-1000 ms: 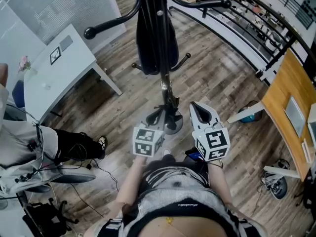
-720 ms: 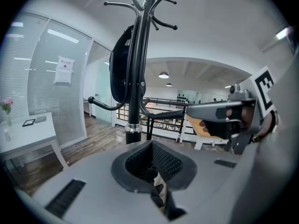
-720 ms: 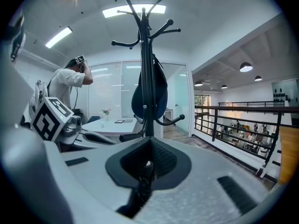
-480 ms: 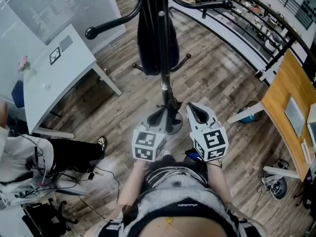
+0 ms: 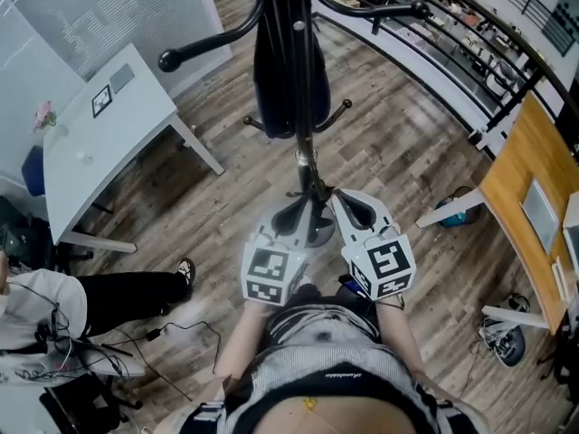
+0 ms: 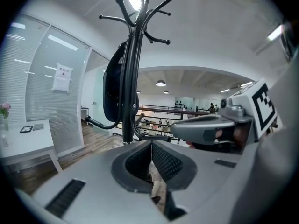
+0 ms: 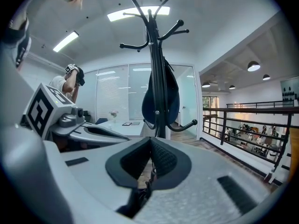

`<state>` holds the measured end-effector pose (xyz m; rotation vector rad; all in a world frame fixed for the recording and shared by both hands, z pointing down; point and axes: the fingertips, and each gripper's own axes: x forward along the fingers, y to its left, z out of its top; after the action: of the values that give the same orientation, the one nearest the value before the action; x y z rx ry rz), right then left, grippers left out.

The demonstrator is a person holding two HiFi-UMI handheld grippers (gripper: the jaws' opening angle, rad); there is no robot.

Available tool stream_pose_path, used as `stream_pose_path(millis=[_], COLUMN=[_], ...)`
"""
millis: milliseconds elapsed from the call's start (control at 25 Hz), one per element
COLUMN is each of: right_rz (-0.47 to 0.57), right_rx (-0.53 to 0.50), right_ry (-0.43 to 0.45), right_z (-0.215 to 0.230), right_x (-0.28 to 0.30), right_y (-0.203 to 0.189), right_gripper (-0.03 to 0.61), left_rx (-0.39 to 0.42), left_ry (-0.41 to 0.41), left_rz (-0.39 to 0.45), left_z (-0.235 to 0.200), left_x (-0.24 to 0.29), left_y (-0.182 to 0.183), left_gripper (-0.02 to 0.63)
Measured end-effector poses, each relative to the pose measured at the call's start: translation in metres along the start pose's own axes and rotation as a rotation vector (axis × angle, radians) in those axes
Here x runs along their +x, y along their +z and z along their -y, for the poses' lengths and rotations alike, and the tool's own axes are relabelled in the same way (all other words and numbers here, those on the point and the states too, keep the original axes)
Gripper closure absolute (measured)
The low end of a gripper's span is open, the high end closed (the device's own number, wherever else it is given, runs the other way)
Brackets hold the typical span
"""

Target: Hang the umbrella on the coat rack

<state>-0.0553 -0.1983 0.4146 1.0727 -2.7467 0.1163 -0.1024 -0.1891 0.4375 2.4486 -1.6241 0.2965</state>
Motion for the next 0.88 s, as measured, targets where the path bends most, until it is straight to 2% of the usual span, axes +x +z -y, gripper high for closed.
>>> stream_pose_path(millis=[120,240,400,640,880], right_rz=[0.020,0.035,0.061,0.097,0.126], right_rx=[0.003,0.003,-0.009,-0.016,-0.014], right_ry=[0.010,0.015,0.029,0.026,0.024], right_z=[-0.003,-0.005,-0.008,-0.009,-0.009], right_x=[0.000,-0.002,-0.005,-0.009,-0.013], right_y=[0.007,0.014,0.026,0.039,0.048], right_gripper=[0.574,0.574,0.574,0.568,0.566], left_rx=[0.044,0.054,0.016,0.007,-0.013], left_ry=[0.012,0.008,-0.023,-0.038,-0.027], left_rz=[0.033,0.077,0.127,0.139,0.181], left_z=[0.001,0.002,0.006,0.006,0.006], left_x=[-0.005,-0.011,-0.016,-0.018,-0.024], left_y=[0.011,0.023,0.036,0.042,0.059], left_gripper=[0.606,0.606,0.604,0.604,0.606])
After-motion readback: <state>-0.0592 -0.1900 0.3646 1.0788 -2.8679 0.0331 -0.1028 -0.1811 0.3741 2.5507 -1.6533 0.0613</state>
